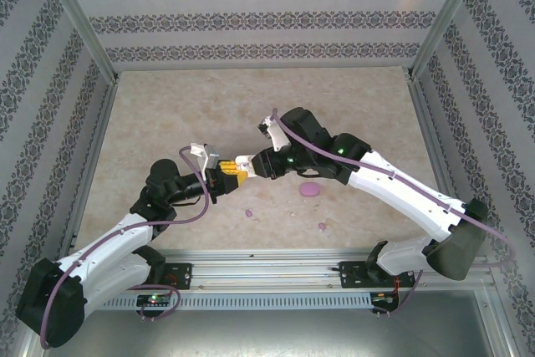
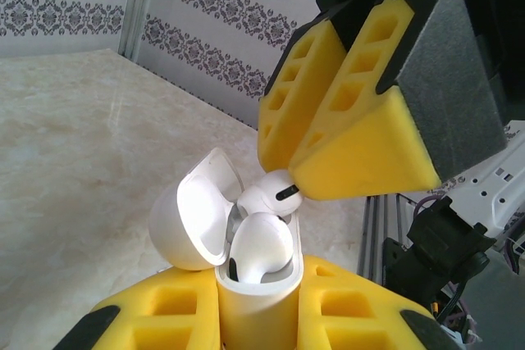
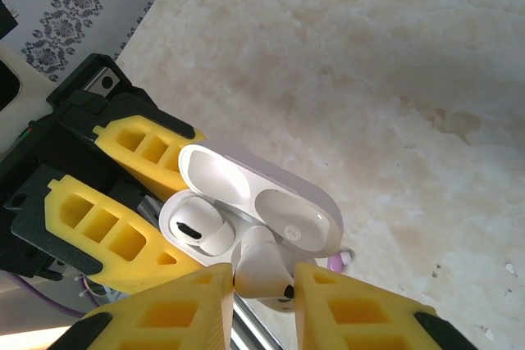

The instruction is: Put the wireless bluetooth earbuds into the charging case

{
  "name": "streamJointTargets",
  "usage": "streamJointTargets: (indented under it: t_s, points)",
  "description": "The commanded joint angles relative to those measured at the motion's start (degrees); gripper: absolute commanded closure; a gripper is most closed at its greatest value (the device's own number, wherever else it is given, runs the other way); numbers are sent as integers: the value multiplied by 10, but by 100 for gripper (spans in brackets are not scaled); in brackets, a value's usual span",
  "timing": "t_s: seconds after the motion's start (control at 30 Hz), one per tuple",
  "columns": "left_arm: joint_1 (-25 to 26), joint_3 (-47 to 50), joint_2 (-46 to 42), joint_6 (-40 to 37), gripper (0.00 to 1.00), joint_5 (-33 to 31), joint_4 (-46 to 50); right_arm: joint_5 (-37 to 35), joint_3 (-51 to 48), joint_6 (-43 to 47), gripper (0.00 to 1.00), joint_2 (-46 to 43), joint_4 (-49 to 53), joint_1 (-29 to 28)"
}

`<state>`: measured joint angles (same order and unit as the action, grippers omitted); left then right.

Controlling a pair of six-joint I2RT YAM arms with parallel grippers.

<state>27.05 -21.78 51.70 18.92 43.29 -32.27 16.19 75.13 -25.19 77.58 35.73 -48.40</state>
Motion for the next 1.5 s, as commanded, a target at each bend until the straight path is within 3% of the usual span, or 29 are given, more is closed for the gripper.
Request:
streamJointTargets:
  t_s: [0.0, 0.6, 1.0, 1.2, 1.47]
  points:
    - [4, -5, -5, 10, 100, 17, -46, 6, -10, 7, 76, 9, 0, 9]
    - [4, -5, -1, 13, 100, 26, -60, 46, -24, 19, 78, 11, -22, 24]
    - [5, -18, 15, 7, 100, 35, -66, 66, -29, -22, 52, -55, -54, 51]
    - [4, -28, 32, 30, 100, 59, -103, 84, -44, -65, 53, -65, -75, 93]
    - [4, -51, 59, 49, 100, 92, -128, 193, -65, -143, 58, -11, -147, 131]
